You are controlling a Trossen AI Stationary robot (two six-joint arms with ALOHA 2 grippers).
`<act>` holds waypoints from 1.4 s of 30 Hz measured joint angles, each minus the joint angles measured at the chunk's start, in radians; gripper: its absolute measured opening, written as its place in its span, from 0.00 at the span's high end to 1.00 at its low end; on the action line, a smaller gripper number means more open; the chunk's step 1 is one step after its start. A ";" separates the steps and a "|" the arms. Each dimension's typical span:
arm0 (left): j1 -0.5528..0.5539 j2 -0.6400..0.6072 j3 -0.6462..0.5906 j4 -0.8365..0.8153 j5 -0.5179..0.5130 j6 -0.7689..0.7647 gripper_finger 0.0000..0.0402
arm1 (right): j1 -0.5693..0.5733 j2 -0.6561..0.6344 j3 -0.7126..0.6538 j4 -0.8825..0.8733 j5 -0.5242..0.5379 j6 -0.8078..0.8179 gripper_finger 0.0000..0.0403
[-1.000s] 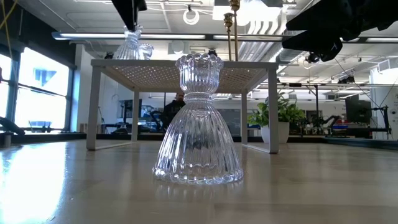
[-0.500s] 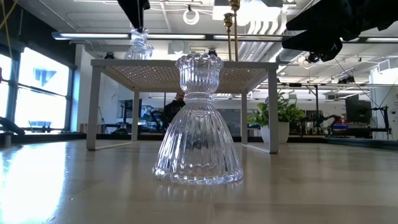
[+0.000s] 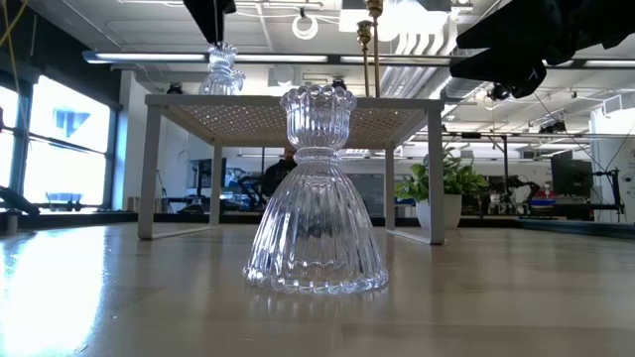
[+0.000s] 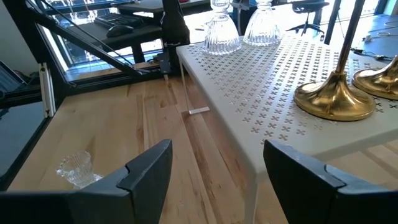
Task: Pick & Place candle stick holders
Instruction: Put the gold candle holder on the shelf aligned with the other gold candle holders
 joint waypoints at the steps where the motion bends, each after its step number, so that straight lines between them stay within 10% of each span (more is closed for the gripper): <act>1: 0.000 0.000 0.019 -0.017 0.001 0.000 0.62 | 0.000 0.000 0.000 0.000 0.001 0.000 0.39; 19: 0.000 -0.002 0.499 0.068 0.292 0.032 0.62 | 0.000 0.000 0.000 -0.003 -0.029 0.000 0.39; 27: -0.001 0.022 0.502 0.188 0.550 0.034 0.62 | 0.000 0.000 0.000 0.002 -0.173 -0.056 0.39; 42: 0.000 0.271 0.497 0.272 0.562 0.010 0.62 | 0.000 0.000 0.000 0.159 -0.209 -0.202 0.39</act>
